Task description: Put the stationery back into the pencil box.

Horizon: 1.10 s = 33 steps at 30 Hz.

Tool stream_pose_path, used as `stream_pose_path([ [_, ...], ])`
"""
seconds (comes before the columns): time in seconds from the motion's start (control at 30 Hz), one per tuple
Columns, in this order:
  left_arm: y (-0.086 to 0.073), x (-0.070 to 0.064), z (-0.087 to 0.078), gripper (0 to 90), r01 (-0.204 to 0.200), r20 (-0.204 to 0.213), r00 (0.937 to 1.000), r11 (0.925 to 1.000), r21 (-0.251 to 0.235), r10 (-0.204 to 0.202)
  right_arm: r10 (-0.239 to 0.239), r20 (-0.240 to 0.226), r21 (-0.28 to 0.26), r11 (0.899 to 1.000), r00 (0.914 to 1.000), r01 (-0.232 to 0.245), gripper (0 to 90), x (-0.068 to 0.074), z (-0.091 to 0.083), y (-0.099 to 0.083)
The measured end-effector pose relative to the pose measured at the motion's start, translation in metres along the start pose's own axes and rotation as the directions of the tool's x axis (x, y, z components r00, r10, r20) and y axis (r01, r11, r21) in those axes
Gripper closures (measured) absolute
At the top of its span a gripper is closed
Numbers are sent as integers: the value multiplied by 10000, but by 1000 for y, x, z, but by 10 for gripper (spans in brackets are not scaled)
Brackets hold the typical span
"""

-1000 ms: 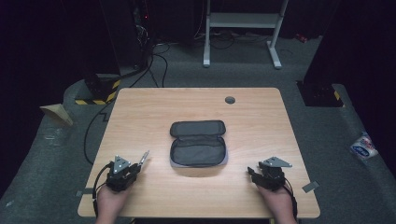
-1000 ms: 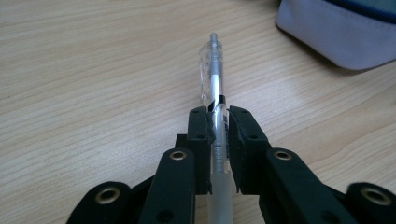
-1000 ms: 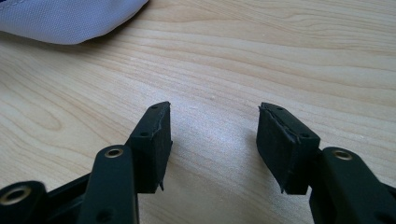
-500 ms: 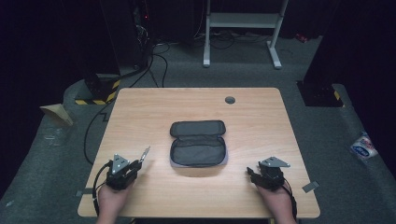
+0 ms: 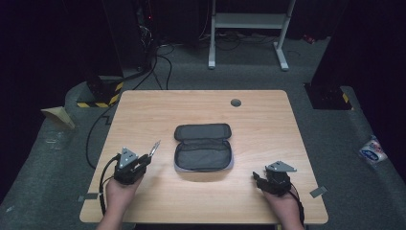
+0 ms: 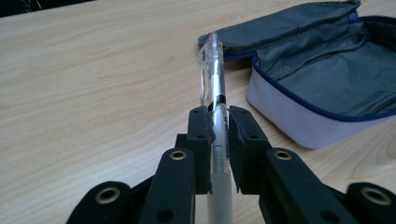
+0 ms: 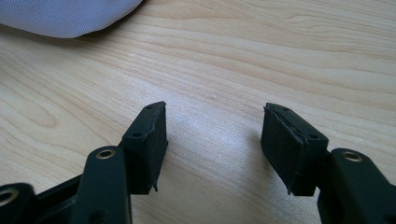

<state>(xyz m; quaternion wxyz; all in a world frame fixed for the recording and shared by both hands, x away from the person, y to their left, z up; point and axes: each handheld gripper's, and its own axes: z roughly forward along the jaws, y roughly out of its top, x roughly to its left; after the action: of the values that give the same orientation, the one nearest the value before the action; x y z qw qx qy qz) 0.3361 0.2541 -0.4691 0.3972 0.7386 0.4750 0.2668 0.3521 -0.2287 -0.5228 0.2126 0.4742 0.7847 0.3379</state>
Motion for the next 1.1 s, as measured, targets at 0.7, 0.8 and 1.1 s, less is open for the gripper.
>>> stream_pose_path([
  [0.7, 41, -28, -7, 792, -833, 802, 9930, 9955, -453, 868, 36, 32, 25, 10000, 10000, -36, 387, 1, 0, 0],
  [0.8, 44, -28, -4, 792, -934, 970, 9905, 9945, -477, 977, 19, 32, 20, 10000, 10000, -19, 387, 1, 1, 0],
  [1.1, 52, -33, 9, 791, -1164, 1323, 9833, 9908, -690, 1247, 60, 71, 21, 10000, 10000, -60, 388, 1, 0, 0],
])
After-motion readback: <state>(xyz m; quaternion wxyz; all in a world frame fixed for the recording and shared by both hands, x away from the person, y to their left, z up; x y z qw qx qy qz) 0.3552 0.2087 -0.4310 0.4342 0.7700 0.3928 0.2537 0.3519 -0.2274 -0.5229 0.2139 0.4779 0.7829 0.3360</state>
